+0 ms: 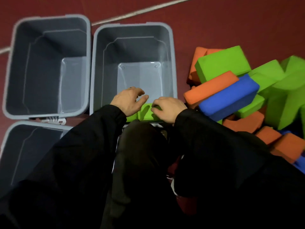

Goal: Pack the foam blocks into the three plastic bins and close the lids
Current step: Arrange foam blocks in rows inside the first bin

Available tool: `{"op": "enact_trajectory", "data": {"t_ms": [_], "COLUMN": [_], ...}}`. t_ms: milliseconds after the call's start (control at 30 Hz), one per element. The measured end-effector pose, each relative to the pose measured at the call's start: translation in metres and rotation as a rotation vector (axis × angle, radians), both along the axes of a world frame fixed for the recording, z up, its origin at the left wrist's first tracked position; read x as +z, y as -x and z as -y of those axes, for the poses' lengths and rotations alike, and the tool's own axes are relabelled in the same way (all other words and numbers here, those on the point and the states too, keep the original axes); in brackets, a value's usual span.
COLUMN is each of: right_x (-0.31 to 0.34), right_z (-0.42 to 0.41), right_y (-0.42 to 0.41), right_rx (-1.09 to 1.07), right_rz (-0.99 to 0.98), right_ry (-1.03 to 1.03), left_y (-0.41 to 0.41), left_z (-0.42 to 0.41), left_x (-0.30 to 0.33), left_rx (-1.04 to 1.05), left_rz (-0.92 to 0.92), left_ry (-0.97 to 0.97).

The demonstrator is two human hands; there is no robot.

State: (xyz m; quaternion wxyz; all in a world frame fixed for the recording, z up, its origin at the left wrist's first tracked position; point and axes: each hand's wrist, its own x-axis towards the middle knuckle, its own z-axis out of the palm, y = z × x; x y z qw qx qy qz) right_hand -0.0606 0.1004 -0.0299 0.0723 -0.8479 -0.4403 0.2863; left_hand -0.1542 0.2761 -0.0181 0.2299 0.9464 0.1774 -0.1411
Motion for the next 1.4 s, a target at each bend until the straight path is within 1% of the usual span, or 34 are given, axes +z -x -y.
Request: {"op": "enact_trajectory", "data": {"t_ms": [67,267,367,467,533,633,767,867,967,1033,1100,1167,1233,1333,1400], "right_x": [0.026,0.095,0.117,0.122,0.117,0.098,0.061,0.035,0.014,0.001,-0.011,-0.022,-0.032,-0.043,-0.043], "right_z": [0.014,0.082,0.127,0.171,0.197,0.224,0.233,0.225,0.211,0.202,0.200,0.204,0.211,0.218,0.213], "right_y": [-0.008,-0.038,-0.052,-0.067,-0.077,-0.088,-0.099,-0.102,-0.103,-0.103,-0.104,-0.103,-0.102,-0.094,-0.093], "right_rx": [-0.031,-0.142,-0.180,-0.227,-0.274,-0.321,-0.257,-0.130,0.079,0.213,0.244,0.225,0.261,0.269,0.252], "right_rz": [0.055,0.191,0.274,0.299,0.292,0.269,0.238,0.220,0.199,0.191,0.199,0.247,0.325,0.444,0.526], "right_ry": [-0.040,-0.103,-0.094,-0.064,-0.056,0.001,0.081,0.062,0.049,0.097,0.161,0.163,0.131,0.007,-0.059], "left_y": [-0.017,-0.070,-0.099,-0.119,-0.128,-0.137,-0.148,-0.153,-0.154,-0.152,-0.151,-0.148,-0.147,-0.149,-0.153], "left_z": [0.014,0.083,0.131,0.174,0.194,0.208,0.204,0.200,0.201,0.199,0.193,0.187,0.184,0.184,0.185], "left_x": [0.026,0.087,0.106,0.109,0.100,0.076,0.034,-0.002,-0.034,-0.051,-0.070,-0.083,-0.091,-0.087,-0.085], "left_rx": [-0.020,-0.202,-0.293,-0.337,-0.359,-0.326,-0.251,-0.213,-0.157,-0.144,-0.175,-0.198,-0.189,-0.133,-0.162], "left_rz": [0.054,0.208,0.280,0.289,0.269,0.202,0.041,-0.079,-0.198,-0.298,-0.371,-0.384,-0.339,-0.295,-0.260], "left_ry": [0.024,0.013,-0.003,0.014,0.004,-0.018,-0.029,-0.035,-0.075,-0.102,-0.089,-0.076,-0.087,-0.102,-0.172]}}
